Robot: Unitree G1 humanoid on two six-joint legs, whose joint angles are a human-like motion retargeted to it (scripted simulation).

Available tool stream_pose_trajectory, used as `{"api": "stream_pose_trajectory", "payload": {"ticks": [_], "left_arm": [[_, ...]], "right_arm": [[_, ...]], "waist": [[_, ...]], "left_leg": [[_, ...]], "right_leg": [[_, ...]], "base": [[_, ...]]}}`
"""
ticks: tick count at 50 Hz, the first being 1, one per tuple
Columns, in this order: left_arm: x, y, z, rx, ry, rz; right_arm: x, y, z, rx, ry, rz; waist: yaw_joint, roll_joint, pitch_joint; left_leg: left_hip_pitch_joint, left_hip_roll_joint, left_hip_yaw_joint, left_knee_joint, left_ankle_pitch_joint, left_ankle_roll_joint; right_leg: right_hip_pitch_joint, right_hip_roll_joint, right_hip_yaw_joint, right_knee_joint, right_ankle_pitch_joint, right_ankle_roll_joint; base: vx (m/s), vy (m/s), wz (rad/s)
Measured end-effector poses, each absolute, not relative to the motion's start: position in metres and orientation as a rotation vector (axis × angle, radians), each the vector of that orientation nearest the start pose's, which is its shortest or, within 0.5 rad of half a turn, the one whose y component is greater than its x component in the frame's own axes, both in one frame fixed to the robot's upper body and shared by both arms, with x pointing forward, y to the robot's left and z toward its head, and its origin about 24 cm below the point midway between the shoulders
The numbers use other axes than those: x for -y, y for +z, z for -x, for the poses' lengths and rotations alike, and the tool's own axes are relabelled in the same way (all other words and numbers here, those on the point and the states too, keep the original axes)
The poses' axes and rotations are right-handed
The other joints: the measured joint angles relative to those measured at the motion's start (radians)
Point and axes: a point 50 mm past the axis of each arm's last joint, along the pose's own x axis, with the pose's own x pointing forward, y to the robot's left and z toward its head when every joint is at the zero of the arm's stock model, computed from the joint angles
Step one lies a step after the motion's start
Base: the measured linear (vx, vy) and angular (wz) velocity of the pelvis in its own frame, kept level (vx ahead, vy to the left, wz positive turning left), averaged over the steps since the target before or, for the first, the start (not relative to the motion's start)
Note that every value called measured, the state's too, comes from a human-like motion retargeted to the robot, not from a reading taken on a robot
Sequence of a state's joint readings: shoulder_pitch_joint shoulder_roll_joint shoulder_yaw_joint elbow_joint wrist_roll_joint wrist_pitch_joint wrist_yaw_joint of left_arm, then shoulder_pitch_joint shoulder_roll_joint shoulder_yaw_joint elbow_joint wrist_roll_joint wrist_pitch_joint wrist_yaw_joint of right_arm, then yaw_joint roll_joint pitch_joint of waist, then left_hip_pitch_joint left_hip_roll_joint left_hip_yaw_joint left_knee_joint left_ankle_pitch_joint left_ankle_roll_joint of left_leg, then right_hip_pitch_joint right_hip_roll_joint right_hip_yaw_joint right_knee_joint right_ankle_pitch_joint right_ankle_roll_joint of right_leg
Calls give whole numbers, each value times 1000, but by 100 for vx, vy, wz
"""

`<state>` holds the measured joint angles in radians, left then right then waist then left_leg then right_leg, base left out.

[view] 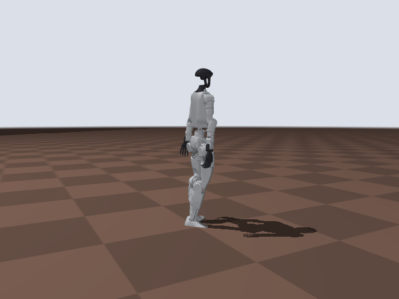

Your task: Upper body actions

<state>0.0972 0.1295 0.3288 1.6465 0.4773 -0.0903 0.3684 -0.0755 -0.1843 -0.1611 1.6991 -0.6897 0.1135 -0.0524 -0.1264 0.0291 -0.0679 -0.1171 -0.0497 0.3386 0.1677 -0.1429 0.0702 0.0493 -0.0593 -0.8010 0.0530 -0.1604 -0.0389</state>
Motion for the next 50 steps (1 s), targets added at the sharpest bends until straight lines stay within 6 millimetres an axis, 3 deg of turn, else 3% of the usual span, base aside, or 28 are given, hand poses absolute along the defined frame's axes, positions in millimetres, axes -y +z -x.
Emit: {"api": "stream_pose_trajectory", "payload": {"ticks": [7,10,12,13,18,21,23,25,26,28,35,40,45,50], "left_arm": [[-177,-169,86,-1881,-95,-96],[-165,-168,91,-1912,-234,-52],[-160,-169,88,-1895,-290,-103],[-159,-169,86,-1883,-303,-138],[-168,-172,73,-1848,-273,-370],[-180,-173,65,-1845,-275,-501],[-188,-174,56,-1826,-306,-557],[-196,-174,47,-1808,-348,-596],[-199,-174,42,-1798,-364,-607],[-201,-175,34,-1777,-391,-625],[-178,-180,19,-1674,-352,-421],[-165,-181,23,-1699,-422,-306],[-161,-180,33,-1718,-478,-386],[-158,-180,33,-1644,-397,-494]], "right_arm": [[203,-176,-33,-1549,356,667],[196,-177,-43,-1478,410,697],[193,-177,-48,-1445,426,725],[192,-177,-50,-1433,432,741],[187,-177,-51,-1404,473,791],[186,-178,-44,-1412,477,793],[187,-178,-35,-1439,469,783],[187,-178,-24,-1478,463,759],[187,-178,-18,-1505,459,744],[188,-178,-5,-1567,443,710],[192,-176,16,-1696,423,656],[185,-177,12,-1663,421,625],[183,-178,7,-1640,456,653],[183,-178,-2,-1617,530,734]], "waist": [[2,10,3],[5,36,12],[-34,61,20],[-52,66,24],[11,30,33],[-34,12,28],[-48,-16,25],[-44,-29,21],[-5,-36,15],[16,-45,10],[16,-39,-8],[-18,-37,-8],[-31,-37,-14],[-58,-41,-14]], "left_leg": [[32,-14,-60,-69,26,42],[44,2,-105,-86,29,57],[54,-13,-175,-96,31,89],[57,-23,-203,-99,35,100],[80,-28,-188,-108,50,90],[91,-37,-254,-99,50,73],[104,-72,-282,-97,50,76],[121,-81,-299,-98,49,71],[126,-81,-275,-102,46,67],[136,-89,-288,-100,46,63],[141,-68,-293,-87,44,37],[147,-52,-293,-81,40,20],[151,-30,-258,-78,30,3],[134,-7,-219,-42,23,-26]], "right_leg": [[31,-27,-107,125,94,37],[-19,-43,-47,275,150,-15],[-41,-40,-39,358,159,-54],[-56,-36,-15,385,148,-45],[-195,31,371,430,42,-7],[-192,4,364,325,9,-10],[-182,-24,348,209,67,11],[-178,9,386,141,106,-73],[-164,-4,367,153,76,-49],[-135,-26,312,127,74,-15],[-107,21,351,78,76,-38],[-101,34,346,76,74,-50],[-110,54,386,70,77,-61],[-129,71,448,61,87,-57]], "base": [[15,16,84],[14,13,97],[12,9,166],[11,5,143],[13,1,18],[16,-3,126],[17,-6,94],[20,-11,30],[18,-13,-48],[15,-10,-3],[13,-10,2],[7,-15,2],[4,-19,-39],[1,-20,-52]]}}
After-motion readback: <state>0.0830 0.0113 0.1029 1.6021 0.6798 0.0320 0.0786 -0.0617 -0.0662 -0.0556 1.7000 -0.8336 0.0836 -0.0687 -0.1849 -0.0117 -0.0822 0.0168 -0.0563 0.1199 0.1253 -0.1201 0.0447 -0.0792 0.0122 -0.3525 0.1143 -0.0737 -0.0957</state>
